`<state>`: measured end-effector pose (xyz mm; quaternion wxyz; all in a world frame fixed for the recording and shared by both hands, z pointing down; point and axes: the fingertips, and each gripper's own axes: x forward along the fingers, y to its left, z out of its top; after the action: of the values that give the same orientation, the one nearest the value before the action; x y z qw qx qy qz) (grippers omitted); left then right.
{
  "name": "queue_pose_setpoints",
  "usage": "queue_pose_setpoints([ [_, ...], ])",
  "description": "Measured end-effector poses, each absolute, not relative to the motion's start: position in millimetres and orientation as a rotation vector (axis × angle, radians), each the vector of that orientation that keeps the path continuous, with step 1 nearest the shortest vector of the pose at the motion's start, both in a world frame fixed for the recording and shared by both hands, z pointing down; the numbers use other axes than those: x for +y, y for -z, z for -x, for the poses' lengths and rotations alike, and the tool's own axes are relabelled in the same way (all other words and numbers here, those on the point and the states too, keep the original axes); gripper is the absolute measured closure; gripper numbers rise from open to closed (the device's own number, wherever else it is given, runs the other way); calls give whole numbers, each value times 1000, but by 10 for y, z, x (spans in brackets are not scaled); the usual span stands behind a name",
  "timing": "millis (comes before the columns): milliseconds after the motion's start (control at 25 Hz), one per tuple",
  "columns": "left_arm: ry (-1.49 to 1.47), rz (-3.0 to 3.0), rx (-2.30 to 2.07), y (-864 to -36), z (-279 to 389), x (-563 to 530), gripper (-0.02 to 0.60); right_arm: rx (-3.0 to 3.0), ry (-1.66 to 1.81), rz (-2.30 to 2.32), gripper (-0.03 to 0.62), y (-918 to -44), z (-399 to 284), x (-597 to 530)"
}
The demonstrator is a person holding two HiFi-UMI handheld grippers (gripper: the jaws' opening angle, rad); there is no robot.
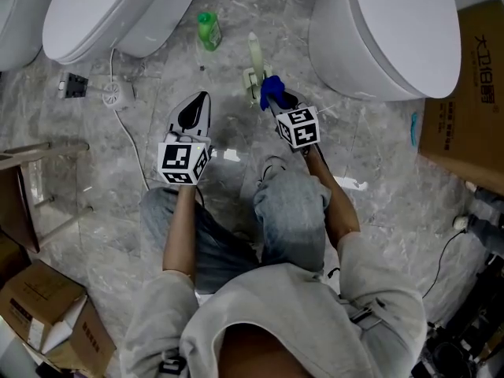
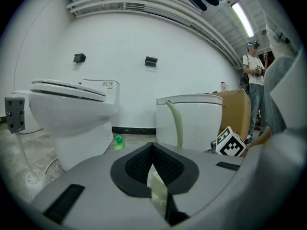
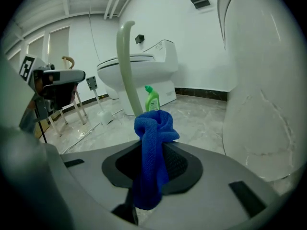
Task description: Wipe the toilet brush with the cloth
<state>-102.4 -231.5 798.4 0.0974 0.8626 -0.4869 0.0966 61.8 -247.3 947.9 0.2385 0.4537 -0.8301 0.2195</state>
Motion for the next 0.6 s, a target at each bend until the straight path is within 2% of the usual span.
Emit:
queue_pose_setpoints([
  [360,-295,-2553,-1441,-8000,1041,-2302,563,-2233,-668,-1228,488,-9707,-667,-2522],
  [600,-273,-2565,-1432,-7950,1009,-2292,563,-2304,-602,-1318,488,-9178,-854,-2504],
])
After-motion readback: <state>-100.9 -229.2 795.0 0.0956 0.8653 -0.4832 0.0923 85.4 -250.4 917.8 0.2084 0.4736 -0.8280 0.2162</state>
